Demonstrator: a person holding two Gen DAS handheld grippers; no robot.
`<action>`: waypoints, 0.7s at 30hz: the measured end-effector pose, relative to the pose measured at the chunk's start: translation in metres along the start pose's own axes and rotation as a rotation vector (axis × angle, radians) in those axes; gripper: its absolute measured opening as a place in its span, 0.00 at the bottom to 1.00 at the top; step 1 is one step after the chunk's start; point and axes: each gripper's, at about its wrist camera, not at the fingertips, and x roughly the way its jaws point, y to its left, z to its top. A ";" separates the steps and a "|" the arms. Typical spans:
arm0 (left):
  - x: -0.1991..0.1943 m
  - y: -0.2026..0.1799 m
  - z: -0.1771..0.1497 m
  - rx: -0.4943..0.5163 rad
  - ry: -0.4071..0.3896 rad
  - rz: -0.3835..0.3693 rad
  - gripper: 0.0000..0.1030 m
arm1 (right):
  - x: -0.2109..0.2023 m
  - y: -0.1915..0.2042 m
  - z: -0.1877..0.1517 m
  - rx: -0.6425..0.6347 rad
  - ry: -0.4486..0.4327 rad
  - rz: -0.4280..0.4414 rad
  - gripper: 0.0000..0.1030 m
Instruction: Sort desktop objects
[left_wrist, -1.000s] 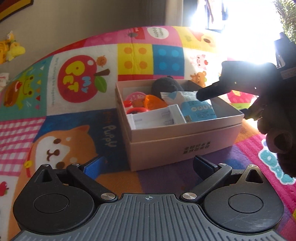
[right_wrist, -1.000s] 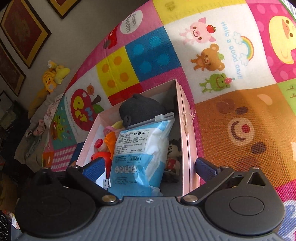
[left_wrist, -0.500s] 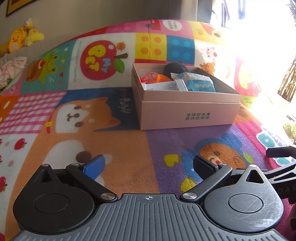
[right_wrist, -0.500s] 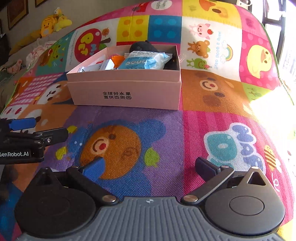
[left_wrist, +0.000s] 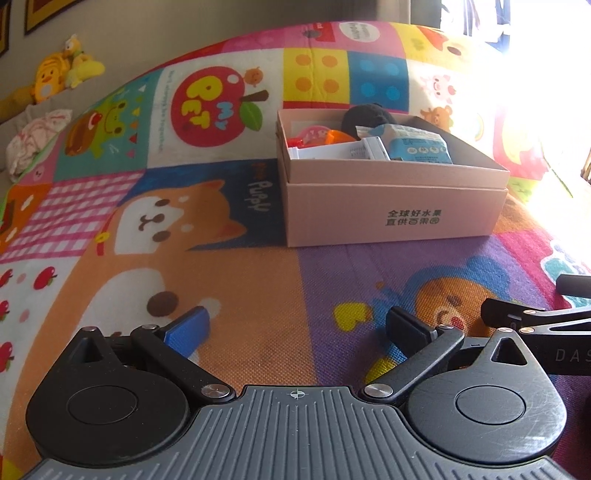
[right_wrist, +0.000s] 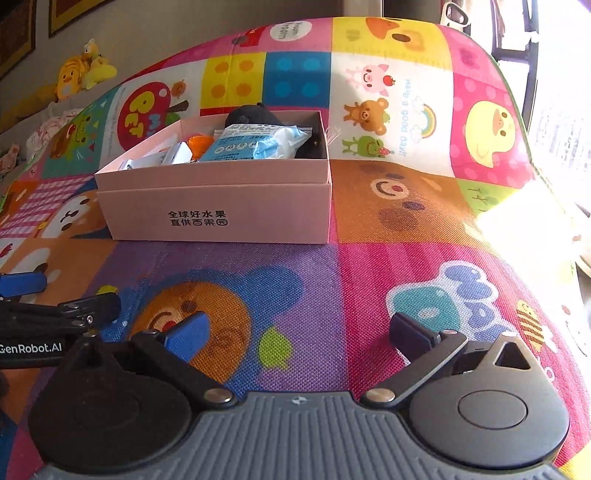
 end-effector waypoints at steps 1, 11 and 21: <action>0.000 0.000 0.000 0.000 0.000 0.000 1.00 | 0.000 0.000 0.001 -0.001 0.000 -0.001 1.00; 0.000 -0.001 0.000 0.001 0.000 0.001 1.00 | 0.000 0.001 -0.001 -0.002 -0.001 -0.003 1.00; 0.000 -0.001 0.000 -0.001 0.000 0.000 1.00 | 0.001 0.001 -0.001 -0.002 -0.001 -0.003 1.00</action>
